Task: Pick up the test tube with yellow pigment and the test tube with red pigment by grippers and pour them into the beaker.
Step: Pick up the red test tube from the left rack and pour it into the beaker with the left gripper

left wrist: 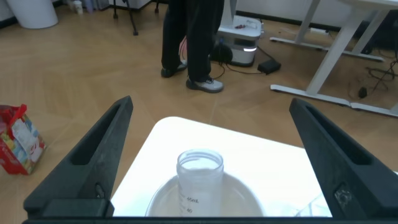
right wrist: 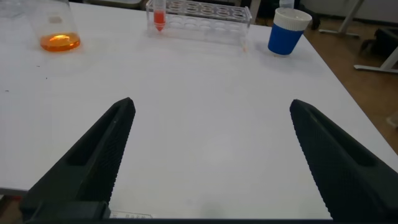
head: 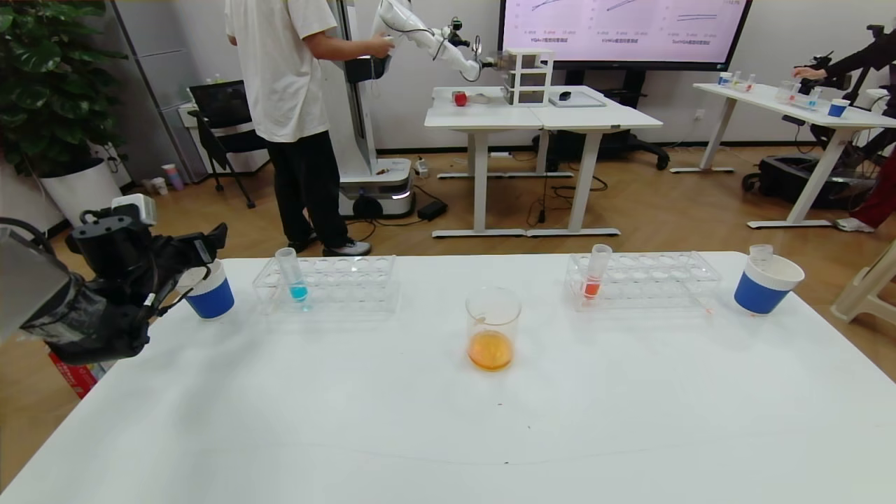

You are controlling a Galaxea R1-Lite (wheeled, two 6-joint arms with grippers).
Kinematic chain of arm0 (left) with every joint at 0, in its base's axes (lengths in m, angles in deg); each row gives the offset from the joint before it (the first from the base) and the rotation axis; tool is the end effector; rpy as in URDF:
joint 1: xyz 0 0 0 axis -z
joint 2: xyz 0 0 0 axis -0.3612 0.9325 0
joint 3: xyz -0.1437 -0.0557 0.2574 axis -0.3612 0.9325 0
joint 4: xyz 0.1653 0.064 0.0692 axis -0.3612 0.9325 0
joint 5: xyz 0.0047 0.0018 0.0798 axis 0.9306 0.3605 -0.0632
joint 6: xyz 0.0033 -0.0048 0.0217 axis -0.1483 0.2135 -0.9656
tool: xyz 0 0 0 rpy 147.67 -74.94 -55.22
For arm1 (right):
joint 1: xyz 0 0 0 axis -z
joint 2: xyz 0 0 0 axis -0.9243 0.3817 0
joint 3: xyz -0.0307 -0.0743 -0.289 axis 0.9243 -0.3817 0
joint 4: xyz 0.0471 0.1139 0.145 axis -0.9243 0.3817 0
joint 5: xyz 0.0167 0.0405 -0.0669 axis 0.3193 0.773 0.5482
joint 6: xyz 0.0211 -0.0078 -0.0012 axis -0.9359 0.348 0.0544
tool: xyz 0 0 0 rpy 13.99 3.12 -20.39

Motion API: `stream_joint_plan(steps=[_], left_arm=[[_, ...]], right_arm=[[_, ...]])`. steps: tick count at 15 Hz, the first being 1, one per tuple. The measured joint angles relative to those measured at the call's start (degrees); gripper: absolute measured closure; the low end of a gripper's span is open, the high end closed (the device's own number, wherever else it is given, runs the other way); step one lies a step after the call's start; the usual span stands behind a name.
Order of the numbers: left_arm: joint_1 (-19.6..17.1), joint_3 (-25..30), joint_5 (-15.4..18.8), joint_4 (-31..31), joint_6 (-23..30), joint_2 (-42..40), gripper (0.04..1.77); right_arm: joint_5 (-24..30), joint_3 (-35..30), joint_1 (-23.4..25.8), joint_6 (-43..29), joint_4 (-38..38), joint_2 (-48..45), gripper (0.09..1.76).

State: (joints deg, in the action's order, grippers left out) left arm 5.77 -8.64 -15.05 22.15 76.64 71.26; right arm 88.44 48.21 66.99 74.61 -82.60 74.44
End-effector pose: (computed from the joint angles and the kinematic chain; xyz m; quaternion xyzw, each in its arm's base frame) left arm 0.4238 0.1169 0.1060 -0.0405 -0.0197 0.1369 0.9896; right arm -0.0229 0.0006 0.0748 -0.0341 0.0026 0.0240 0.9991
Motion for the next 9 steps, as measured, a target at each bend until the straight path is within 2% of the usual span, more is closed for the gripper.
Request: stream_joint_plan(steps=[2, 4, 8, 9], left_arm=[[3.17, -0.72, -0.16, 1.67, 0.16, -2.57, 0.06], [8.06, -1.51, -0.79, 4.49, 0.24, -5.38, 0.06], [19.54, -6.47, -7.9, 10.45, -0.13, -8.89, 0.06], [21.8, -7.63, -8.57, 11.7, -0.22, -9.57, 0.06]], right_arm=[[0.0, 0.0, 0.0, 0.0, 0.02, 0.0, 0.11], [0.0, 0.0, 0.0, 0.0, 0.0, 0.0, 0.11], [0.0, 0.0, 0.0, 0.0, 0.02, 0.0, 0.11], [0.0, 0.0, 0.0, 0.0, 0.02, 0.0, 0.11]])
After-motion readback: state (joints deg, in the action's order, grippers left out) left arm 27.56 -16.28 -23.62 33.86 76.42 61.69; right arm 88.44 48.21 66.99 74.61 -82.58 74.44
